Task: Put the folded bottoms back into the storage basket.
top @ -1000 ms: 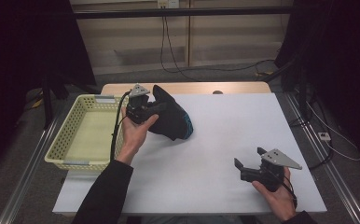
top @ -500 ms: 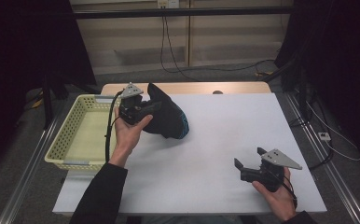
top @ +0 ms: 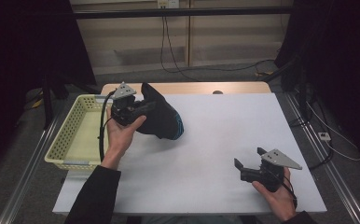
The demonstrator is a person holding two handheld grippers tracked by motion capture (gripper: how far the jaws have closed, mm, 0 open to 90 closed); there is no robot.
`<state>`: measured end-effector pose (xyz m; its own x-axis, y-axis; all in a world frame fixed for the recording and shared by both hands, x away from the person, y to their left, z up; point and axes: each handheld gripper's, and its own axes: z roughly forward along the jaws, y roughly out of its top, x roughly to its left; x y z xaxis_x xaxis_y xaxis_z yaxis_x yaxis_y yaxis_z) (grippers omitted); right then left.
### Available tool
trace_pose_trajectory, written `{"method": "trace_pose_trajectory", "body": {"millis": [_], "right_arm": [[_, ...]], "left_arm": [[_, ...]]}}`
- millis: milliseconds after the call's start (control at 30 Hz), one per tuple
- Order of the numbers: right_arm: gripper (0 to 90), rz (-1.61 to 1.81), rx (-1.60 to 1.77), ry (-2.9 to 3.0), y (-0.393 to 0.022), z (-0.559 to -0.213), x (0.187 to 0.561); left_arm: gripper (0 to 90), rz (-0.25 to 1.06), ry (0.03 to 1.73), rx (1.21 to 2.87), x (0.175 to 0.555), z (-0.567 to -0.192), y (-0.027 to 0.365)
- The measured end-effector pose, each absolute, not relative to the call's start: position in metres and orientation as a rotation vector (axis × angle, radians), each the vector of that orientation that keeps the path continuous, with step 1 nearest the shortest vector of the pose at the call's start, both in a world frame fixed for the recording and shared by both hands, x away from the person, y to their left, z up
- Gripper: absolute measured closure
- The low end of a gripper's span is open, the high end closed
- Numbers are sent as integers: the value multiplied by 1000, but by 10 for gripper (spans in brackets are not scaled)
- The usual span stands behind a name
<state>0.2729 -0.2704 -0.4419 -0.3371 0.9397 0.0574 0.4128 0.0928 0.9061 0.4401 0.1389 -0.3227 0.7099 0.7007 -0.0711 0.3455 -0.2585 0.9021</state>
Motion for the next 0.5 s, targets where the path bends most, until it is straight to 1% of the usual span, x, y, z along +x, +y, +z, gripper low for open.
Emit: {"method": "trace_pose_trajectory", "body": {"millis": [500], "right_arm": [[54,1213,1325,1818,-270,-442,272]], "left_arm": [[782,421,799,1829,433,-308,158]]}}
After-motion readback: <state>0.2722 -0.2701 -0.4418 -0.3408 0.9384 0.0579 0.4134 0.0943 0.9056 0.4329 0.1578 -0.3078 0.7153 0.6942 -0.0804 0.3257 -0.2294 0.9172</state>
